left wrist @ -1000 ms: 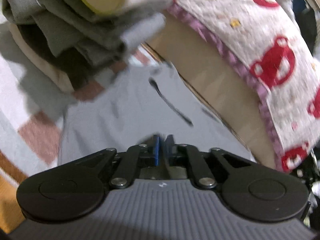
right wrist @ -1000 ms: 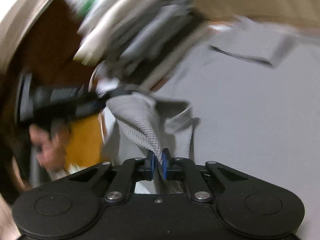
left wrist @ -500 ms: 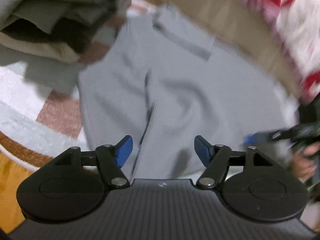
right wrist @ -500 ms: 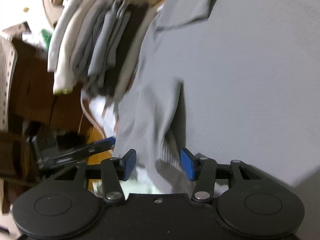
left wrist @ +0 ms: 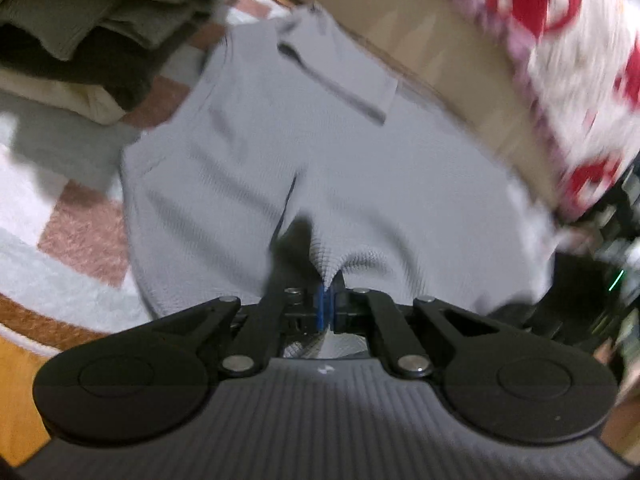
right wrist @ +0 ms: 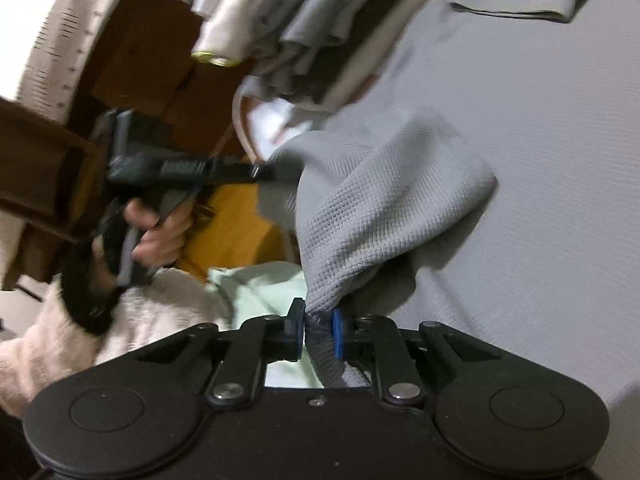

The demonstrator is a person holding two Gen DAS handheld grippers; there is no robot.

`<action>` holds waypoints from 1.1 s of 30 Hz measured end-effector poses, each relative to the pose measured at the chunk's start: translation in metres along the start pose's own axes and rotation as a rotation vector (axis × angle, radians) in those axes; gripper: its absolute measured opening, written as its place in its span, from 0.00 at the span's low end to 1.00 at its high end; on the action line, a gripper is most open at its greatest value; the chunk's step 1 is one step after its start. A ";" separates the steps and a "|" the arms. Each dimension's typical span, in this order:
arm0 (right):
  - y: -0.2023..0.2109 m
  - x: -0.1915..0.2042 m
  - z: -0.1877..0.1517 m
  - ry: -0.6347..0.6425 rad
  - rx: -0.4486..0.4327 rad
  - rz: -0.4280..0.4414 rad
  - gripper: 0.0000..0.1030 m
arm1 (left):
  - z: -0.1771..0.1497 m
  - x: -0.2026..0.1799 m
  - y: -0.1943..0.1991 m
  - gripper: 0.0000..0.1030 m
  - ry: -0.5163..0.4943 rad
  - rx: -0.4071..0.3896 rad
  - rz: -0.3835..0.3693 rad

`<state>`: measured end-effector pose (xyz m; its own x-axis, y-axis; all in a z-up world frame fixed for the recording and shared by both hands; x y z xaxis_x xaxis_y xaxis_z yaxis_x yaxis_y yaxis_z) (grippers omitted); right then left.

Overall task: Fold clothes
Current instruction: 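Fold the sleeve across the shirt with the right gripper toward the left gripper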

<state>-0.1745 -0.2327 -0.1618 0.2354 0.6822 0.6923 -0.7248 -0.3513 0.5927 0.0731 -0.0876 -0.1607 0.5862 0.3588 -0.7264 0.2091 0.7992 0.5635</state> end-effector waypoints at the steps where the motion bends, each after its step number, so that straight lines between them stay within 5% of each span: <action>1: 0.001 -0.003 0.000 -0.035 -0.006 0.008 0.17 | 0.004 0.004 -0.002 0.02 0.024 -0.003 -0.005; 6: 0.004 -0.010 -0.003 -0.112 0.023 -0.019 0.17 | 0.000 0.003 -0.022 0.10 -0.012 0.090 0.091; 8: 0.000 -0.008 -0.006 -0.106 0.053 -0.060 0.19 | -0.009 -0.002 -0.024 0.38 -0.094 0.148 0.146; 10: -0.002 -0.008 -0.008 -0.120 0.061 -0.077 0.20 | -0.016 -0.007 -0.021 0.51 -0.181 0.190 0.144; 14: 0.001 -0.008 -0.004 -0.151 0.001 -0.123 0.15 | -0.031 -0.010 -0.023 0.55 -0.398 0.315 0.131; 17: 0.015 -0.008 0.004 -0.192 -0.097 -0.149 0.14 | -0.040 -0.014 -0.016 0.62 -0.570 0.309 0.070; 23: 0.028 -0.025 0.027 -0.312 -0.145 -0.172 0.13 | -0.038 -0.010 -0.012 0.69 -0.567 0.277 -0.022; 28: 0.027 -0.047 0.030 -0.471 -0.181 -0.141 0.13 | -0.042 -0.012 -0.018 0.77 -0.582 0.286 0.001; 30: 0.027 -0.048 0.030 -0.487 -0.185 -0.130 0.13 | -0.039 -0.015 -0.014 0.73 -0.590 0.282 -0.003; 31: 0.025 -0.046 0.030 -0.486 -0.186 -0.132 0.13 | -0.038 -0.016 -0.013 0.59 -0.594 0.280 -0.006; 32: 0.024 -0.043 0.031 -0.482 -0.184 -0.128 0.13 | -0.037 -0.018 -0.011 0.29 -0.597 0.278 -0.008; 33: 0.023 -0.040 0.032 -0.476 -0.182 -0.123 0.13 | -0.036 -0.019 -0.009 0.12 -0.601 0.277 -0.010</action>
<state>-0.1799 -0.2884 -0.1631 0.5633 0.3292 0.7578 -0.7642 -0.1410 0.6294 0.0318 -0.0839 -0.1660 0.9012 -0.0439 -0.4312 0.3633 0.6191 0.6962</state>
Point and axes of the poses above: each gripper's, at about its wrist camera, not at the fingertips, and y roughly against the way its jaws point, x to its left, z to its top, the point moved 2 cm from there along -y, roughly the way its jaws point, and after that the axes turned 10 degrees about -z, right-handed, at the moved point
